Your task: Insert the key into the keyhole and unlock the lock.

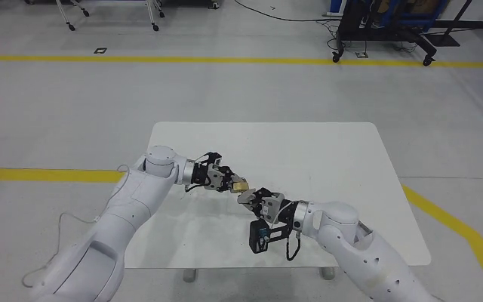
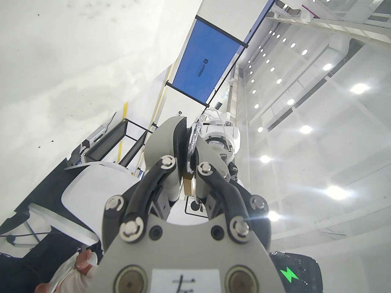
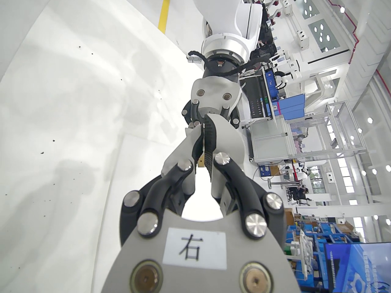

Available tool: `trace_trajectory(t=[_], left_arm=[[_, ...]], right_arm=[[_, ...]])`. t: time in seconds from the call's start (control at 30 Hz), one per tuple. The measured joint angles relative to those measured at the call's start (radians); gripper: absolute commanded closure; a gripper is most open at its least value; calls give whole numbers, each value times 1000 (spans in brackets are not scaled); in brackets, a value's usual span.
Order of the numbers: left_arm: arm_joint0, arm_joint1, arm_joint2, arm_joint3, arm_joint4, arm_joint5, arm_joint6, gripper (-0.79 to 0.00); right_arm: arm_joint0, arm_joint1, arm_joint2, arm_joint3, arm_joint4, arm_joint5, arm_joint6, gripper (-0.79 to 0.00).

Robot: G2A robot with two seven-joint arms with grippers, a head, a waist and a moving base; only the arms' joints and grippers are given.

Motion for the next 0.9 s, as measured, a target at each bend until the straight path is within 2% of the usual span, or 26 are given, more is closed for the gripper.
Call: trace_trajectory(t=[0.6,0.9], left_arm=[[2,-4,-11,1,10,-1,-7,0],[3,-5,-16,2,15,-1,-11,0]], right_arm=[[53,-11,-24,75,55,-6,-9,0],[41,-10,-23,54,29,10,56,0]])
